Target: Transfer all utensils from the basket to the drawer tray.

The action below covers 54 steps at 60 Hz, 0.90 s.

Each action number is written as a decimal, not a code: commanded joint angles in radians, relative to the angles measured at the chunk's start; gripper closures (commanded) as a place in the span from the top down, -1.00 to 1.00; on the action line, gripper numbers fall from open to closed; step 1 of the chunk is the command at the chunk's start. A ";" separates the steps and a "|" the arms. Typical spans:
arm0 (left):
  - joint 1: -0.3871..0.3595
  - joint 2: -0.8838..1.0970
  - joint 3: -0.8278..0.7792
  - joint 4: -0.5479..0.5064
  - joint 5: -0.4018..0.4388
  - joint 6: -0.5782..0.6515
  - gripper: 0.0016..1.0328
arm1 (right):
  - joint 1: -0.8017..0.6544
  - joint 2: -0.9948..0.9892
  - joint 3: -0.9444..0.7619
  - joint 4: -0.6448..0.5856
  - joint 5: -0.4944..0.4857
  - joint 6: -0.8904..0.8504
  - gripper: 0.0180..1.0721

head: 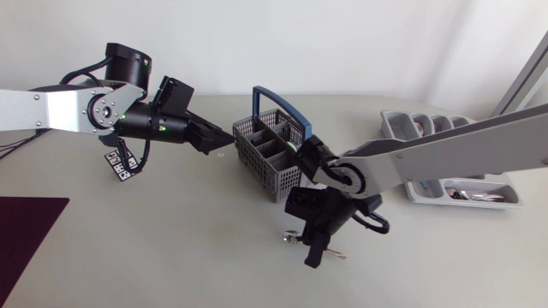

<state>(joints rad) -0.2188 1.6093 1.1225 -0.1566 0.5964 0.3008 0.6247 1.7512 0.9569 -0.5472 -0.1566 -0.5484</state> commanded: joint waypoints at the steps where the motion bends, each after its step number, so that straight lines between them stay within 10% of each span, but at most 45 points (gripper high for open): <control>1: -0.005 -0.023 -0.024 -0.001 0.002 0.021 0.33 | -0.049 -0.101 -0.061 -0.036 -0.009 -0.079 -0.78; 54: -0.067 -0.032 -0.012 -0.009 -0.049 0.011 0.33 | -1.094 -0.010 0.163 -0.135 -0.061 -0.930 -0.78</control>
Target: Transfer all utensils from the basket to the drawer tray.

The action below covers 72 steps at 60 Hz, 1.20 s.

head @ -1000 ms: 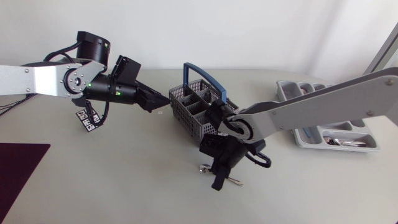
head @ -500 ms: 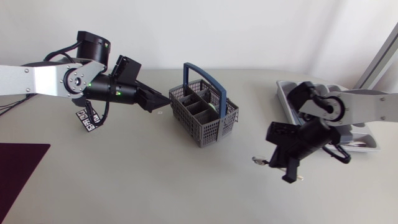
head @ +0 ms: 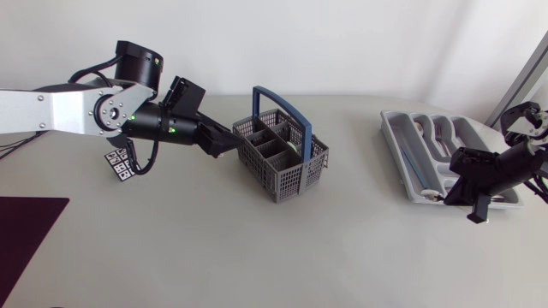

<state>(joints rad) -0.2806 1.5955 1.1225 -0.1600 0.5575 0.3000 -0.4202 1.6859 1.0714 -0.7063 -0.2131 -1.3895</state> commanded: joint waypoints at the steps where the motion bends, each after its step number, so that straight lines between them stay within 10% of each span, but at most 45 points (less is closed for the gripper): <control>1: -0.005 -0.019 -0.012 -0.006 -0.010 0.011 0.33 | -0.063 0.063 0.059 0.033 -0.005 -0.105 -0.78; 36: 0.004 0.003 0.008 -0.001 -0.045 0.019 0.34 | -0.184 0.325 0.199 0.297 0.034 -0.298 -0.76; 52: 0.058 0.054 0.076 0.004 -0.064 0.031 0.34 | -0.173 0.227 0.177 0.318 0.021 -0.174 0.83; 72: 0.123 0.233 0.240 0.007 -0.067 0.019 0.33 | -0.026 -0.083 -0.013 0.303 -0.042 0.047 0.90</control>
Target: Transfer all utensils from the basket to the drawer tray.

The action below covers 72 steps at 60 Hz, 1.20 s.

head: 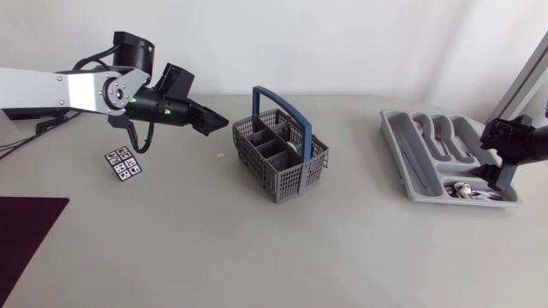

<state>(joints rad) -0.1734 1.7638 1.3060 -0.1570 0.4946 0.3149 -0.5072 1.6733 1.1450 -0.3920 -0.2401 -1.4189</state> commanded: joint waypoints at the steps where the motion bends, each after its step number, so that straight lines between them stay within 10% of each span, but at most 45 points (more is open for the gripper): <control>1: 0.018 0.080 0.068 0.004 -0.005 0.001 0.33 | 0.076 -0.086 -0.100 -0.011 -0.015 0.090 0.90; 33: 0.023 0.260 0.154 -0.015 -0.036 -0.033 0.21 | 0.581 0.098 0.042 0.033 0.002 0.765 0.75; 39: 0.009 0.264 0.150 -0.015 -0.036 -0.034 -0.08 | 0.604 0.204 0.144 0.031 -0.011 0.827 0.51; 51: -0.020 0.301 0.167 -0.021 -0.044 -0.042 -0.67 | 0.611 0.312 0.288 0.028 -0.067 0.911 -0.60; 72: -0.046 0.367 0.239 -0.039 -0.059 -0.050 -0.66 | 0.714 0.263 0.251 -0.110 -0.211 0.894 -0.65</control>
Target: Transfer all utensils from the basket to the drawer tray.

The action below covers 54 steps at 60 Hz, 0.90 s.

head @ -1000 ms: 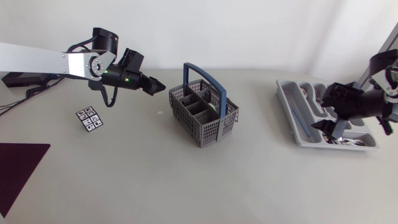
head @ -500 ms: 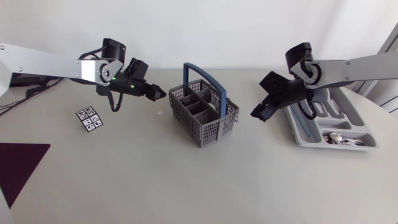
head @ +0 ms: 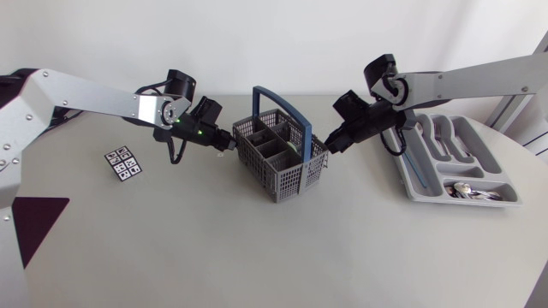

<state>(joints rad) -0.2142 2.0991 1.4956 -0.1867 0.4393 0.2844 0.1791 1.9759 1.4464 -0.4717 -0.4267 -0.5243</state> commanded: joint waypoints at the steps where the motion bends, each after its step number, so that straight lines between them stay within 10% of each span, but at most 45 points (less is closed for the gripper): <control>1: -0.005 0.035 0.055 -0.010 -0.004 -0.021 -0.66 | 0.033 -0.049 -0.058 -0.033 -0.026 0.000 -0.65; 54: 0.036 0.127 0.276 -0.238 0.021 0.016 -0.39 | 0.267 -0.256 -0.270 -0.107 0.016 0.037 -0.51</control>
<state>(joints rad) -0.2108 2.2509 1.7576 -0.3794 0.4549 0.2680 0.4725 1.7576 1.2098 -0.5732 -0.4179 -0.5156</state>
